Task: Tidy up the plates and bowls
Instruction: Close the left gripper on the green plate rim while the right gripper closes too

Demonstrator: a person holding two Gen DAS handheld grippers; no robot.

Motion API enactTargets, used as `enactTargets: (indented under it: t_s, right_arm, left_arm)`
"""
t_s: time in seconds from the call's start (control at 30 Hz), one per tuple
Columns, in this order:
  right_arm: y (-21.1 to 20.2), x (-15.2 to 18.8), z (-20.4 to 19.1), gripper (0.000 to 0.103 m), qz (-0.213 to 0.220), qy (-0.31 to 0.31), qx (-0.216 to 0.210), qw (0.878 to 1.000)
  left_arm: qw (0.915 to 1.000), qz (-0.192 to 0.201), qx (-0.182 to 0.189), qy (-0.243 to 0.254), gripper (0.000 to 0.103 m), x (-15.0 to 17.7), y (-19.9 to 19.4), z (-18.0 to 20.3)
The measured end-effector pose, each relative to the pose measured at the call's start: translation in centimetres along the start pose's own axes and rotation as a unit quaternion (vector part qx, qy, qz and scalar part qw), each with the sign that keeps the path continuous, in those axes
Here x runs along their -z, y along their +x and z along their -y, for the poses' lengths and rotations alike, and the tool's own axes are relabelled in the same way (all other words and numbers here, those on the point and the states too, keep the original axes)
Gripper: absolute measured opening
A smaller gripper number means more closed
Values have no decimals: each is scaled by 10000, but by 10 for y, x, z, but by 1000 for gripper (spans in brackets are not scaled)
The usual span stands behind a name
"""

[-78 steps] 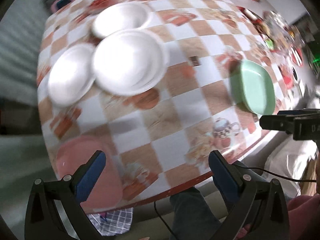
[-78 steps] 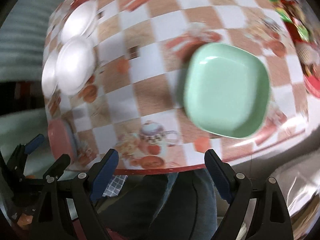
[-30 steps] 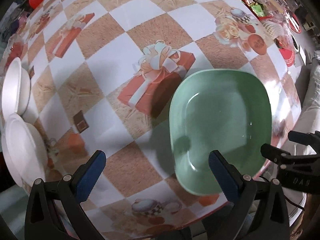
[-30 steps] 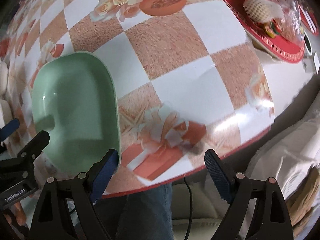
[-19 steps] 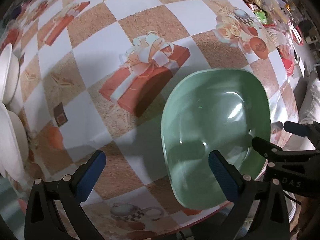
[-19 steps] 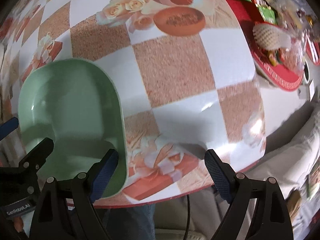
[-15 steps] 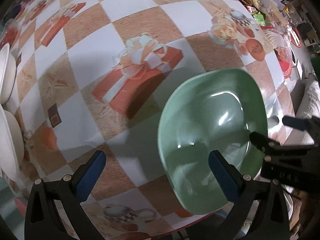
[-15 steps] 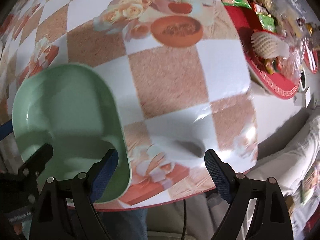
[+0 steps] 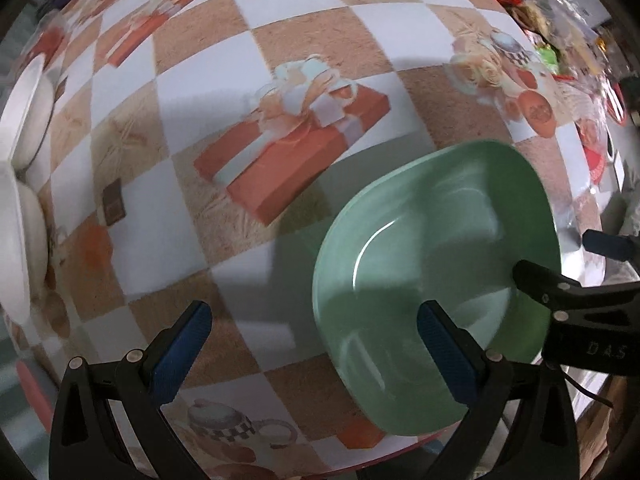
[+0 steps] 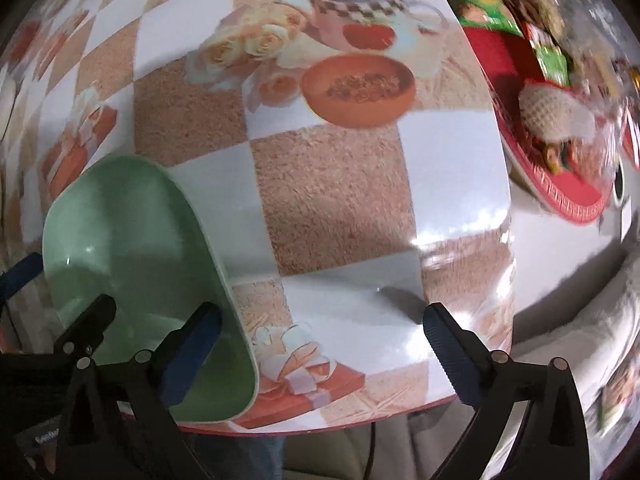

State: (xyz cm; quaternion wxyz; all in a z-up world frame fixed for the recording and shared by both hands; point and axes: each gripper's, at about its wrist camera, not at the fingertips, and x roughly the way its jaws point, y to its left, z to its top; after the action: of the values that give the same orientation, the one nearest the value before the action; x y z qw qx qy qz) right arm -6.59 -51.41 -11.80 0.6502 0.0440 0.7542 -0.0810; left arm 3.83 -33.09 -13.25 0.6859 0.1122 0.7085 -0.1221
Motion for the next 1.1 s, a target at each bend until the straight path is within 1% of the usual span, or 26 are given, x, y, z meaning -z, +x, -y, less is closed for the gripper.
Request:
enactTargets:
  t_s: [0.1, 0.17, 0.23, 0.27, 0.3, 0.33, 0.4, 0.5, 0.6, 0.7, 0.73, 0.77, 0.87, 0.9, 0.93, 0.97, 1.03, 1.07, 1.1]
  right_arm:
    - [-6, -5, -13, 101, 171, -512, 261, 9982]
    - [-6, -9, -18, 101, 237, -725, 378, 9964]
    - [-6, -16, -21, 101, 288, -906, 355, 9948]
    - [-6, -17, -20, 101, 303, -964, 327, 9943]
    - [-5, -20, -20, 101, 331, -1045, 273, 9936]
    - [-5, -22, -19, 101, 339, -1093, 234, 9932]
    - [-4, -24, -20, 101, 333, -1187, 86, 9923]
    - [0, -27, -9, 103, 312, -1115, -203, 9931]
    - [0, -28, -9, 103, 339, -1113, -196, 9930]
    - [1, -29, -9, 103, 324, -1114, -191, 9931]
    - [1, -30, -9, 103, 294, -1124, -185, 9931]
    - [2, -32, -9, 103, 252, -1125, -183, 9932]
    - [5, -38, -3, 103, 115, -992, -167, 9949]
    - [4, -41, -2, 101, 113, -911, -147, 9957]
    - [3, -41, -1, 94, 137, -847, -158, 9962]
    - [2, -40, -1, 91, 157, -814, -218, 9963]
    - [-4, -36, -7, 73, 244, -828, -270, 9959]
    - [-6, -34, -10, 67, 274, -852, -288, 9956]
    - [-8, -32, -13, 56, 303, -892, -324, 9950]
  left_arm:
    - [9999, 27, -20, -150, 102, 6, -2, 5]
    - [9997, 52, -32, -248, 102, 9, -2, 6]
    - [9993, 35, 20, -379, 102, 9, 1, 7]
    - [9989, -8, 55, -460, 103, 8, 4, 13]
    - [9982, -89, 112, -584, 103, 8, 8, 12]
    - [9977, -131, 159, -639, 103, 8, 10, 2]
    - [9978, -50, 154, -642, 103, 10, 11, 2]
    - [9978, 6, 142, -651, 103, 14, 14, 5]
    - [9974, 112, 116, -700, 103, 22, 15, 9]
    - [9964, 295, 113, -784, 103, 40, 13, 3]
    - [9965, 278, 119, -784, 103, 27, 9, -2]
    - [9966, 224, 127, -785, 103, 27, 1, 2]
    - [9968, -47, 150, -781, 103, 19, 4, -2]
    - [9967, -111, 145, -789, 102, 16, 5, -4]
    - [9965, -162, 129, -805, 102, 16, 5, -5]
    - [9966, -167, 126, -792, 99, 17, 4, -5]
    - [9973, -155, 124, -701, 88, 17, 1, -2]
    - [9978, -147, 127, -636, 84, 16, -2, 1]
    - [9982, -131, 134, -563, 76, 13, -4, 6]
